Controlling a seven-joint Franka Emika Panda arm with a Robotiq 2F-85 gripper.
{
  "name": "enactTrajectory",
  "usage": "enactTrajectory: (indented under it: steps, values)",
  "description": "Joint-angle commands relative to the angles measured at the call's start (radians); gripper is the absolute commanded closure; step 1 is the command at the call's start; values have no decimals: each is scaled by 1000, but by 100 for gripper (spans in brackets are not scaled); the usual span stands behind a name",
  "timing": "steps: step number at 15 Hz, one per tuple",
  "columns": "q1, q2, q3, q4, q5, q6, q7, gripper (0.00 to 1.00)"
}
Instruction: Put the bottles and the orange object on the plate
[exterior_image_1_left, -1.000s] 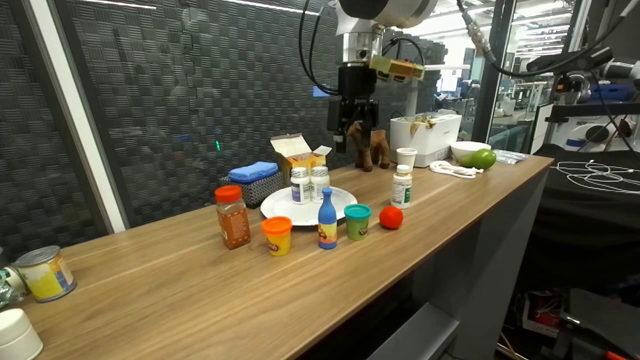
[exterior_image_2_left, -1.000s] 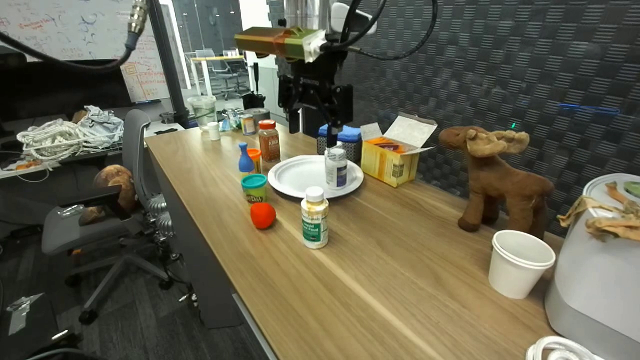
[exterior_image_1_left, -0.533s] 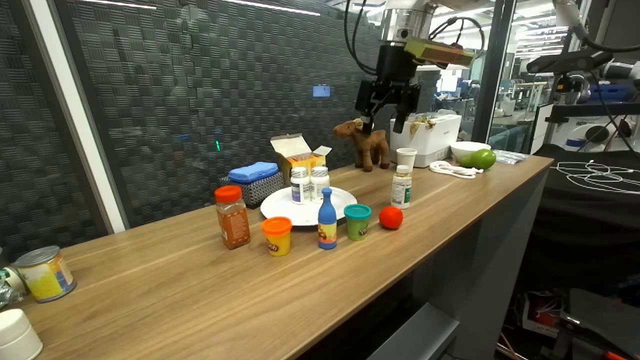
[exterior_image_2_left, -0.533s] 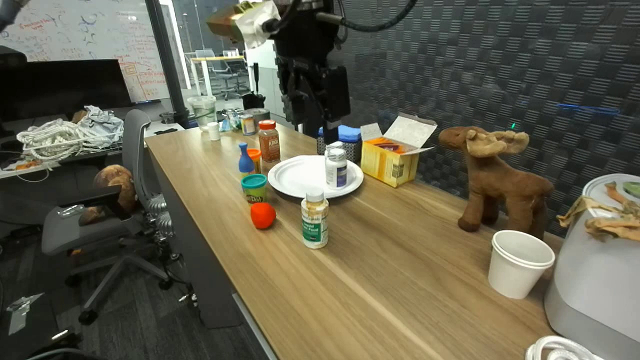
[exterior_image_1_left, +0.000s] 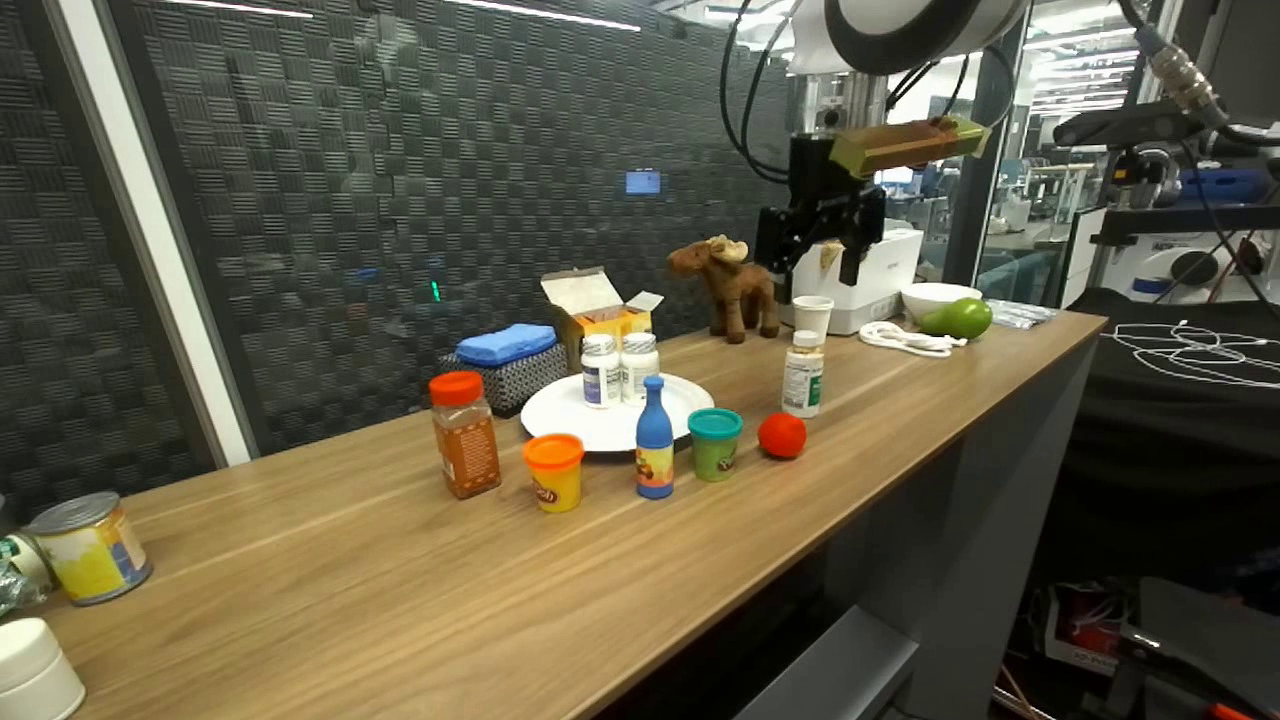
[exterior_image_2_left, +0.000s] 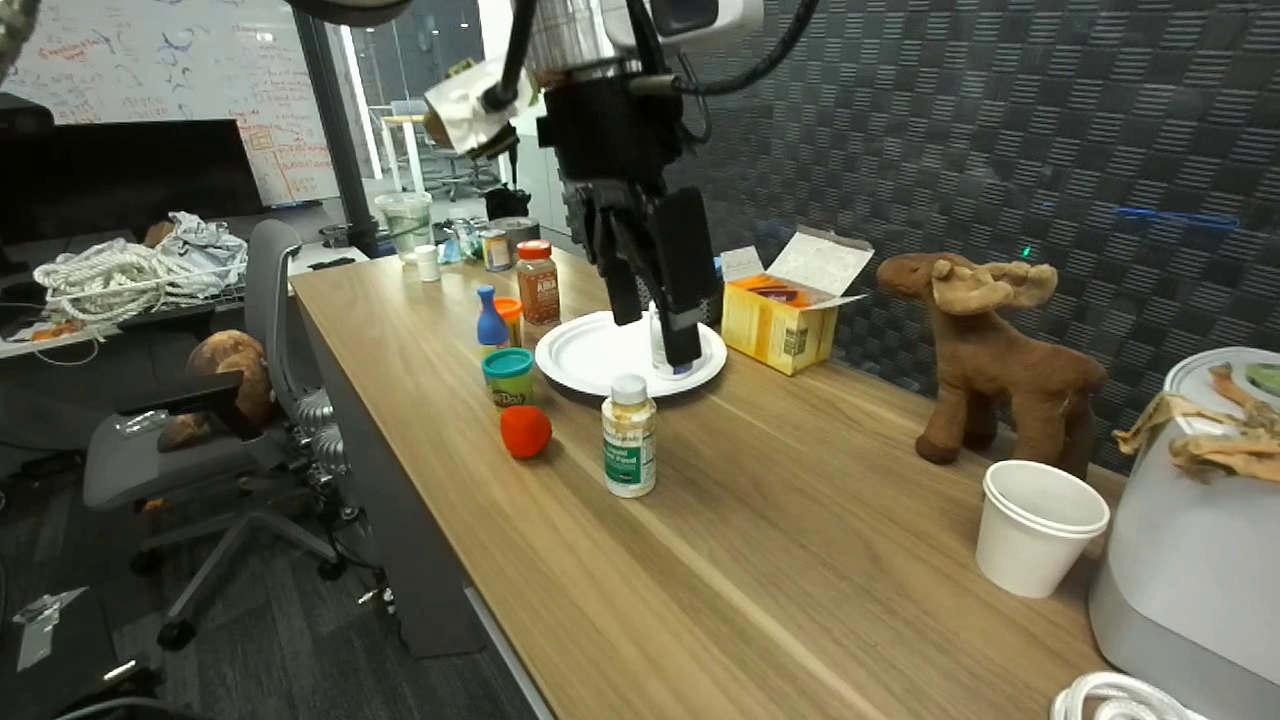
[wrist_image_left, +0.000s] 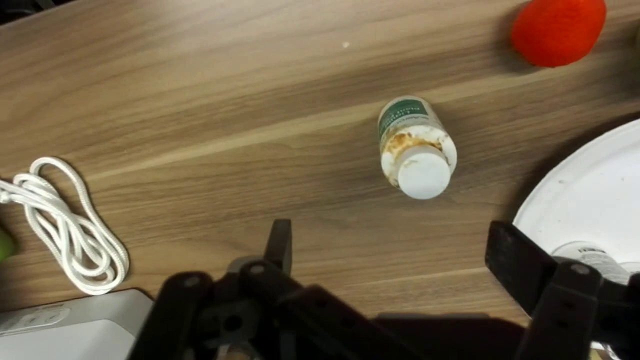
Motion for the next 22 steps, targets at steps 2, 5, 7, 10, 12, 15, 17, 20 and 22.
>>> enactTrajectory:
  steps: [2, 5, 7, 10, 12, 15, 17, 20, 22]
  values:
    - [8, 63, 4, 40, 18, -16, 3, 0]
    - [7, 81, -1, 39, 51, -18, 2, 0]
    - [5, 81, -6, 38, 78, -21, 9, 0]
    - [5, 66, -9, 32, 112, -22, 17, 2]
    - [6, 66, -10, 32, 121, -20, 26, 27]
    - [5, 75, -10, 32, 148, -23, 26, 49]
    - [5, 80, -9, 32, 163, -33, 26, 65]
    - [8, 73, -8, 32, 168, -55, 39, 87]
    - [11, 62, -7, 34, 156, -68, 53, 87]
